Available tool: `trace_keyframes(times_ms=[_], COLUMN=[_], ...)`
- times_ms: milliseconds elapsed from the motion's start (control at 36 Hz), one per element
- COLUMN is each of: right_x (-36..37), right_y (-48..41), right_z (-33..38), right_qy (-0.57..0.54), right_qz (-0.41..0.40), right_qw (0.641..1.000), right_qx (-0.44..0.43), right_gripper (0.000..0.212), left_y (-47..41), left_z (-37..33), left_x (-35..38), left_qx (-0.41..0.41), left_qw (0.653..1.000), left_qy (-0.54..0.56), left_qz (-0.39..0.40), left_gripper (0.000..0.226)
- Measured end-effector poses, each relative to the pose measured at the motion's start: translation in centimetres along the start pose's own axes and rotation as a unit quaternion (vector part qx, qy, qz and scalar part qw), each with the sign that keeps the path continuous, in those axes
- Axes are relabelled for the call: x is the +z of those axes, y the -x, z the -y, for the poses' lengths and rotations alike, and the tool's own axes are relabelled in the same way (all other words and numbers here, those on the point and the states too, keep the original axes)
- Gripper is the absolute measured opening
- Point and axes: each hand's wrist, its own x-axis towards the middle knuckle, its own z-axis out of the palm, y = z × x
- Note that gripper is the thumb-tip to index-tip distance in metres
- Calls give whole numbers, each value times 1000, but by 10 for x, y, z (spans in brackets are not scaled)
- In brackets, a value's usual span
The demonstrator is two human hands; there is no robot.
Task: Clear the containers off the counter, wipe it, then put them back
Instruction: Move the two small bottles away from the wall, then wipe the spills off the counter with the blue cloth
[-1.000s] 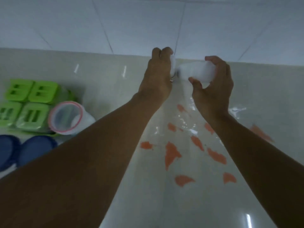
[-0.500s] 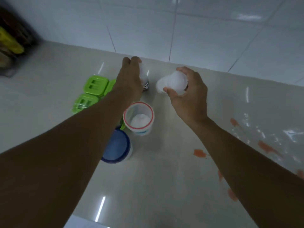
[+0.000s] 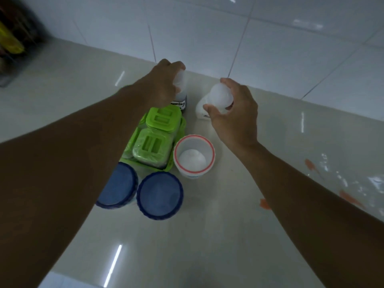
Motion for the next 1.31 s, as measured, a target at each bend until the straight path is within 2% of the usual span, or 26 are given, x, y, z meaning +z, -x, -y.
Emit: trace_keyframes(times_ms=[139,250,389,444,583,833,972,1083,1167,1306], right_x=[5,10,16,18,22,30,21,5,-14,-57], right_y=[-10,-16,-17,-16,-19,-26,-23,-7,9,39], right_z=[6,8,5,4,8,24,16,-5,-25,-63], right_qy=[20,42,62,63,65,86,52,48,81,158], right_qz=[13,20,36,37,52,79,124,142,135,136], right_qw=[1000,999,997,997,996,992,989,988,987,978], right_qx=[7,13,22,27,30,57,53,18,-13,-25], right_gripper=[67,66,65,65,67,71,84,84,72,66], left_y=[-6,-3,14,25,57,79,83,92,96,94], left_z=[10,20,23,22,22,19,15,-2,-26,-75], left_x=[-4,-1,5,13,41,68,68,71,71,74], left_qx=[21,31,-5,-37,-125,-89,-87,-46,39,161], left_qw=[999,999,997,999,988,980,985,987,983,975], left_qy=[13,40,72,37,-90,-149,-115,-64,-29,-56], left_qz=[21,2,-2,-7,-24,-91,-95,-142,-176,-144], left_gripper=[54,58,91,96,80,69,69,67,61,56])
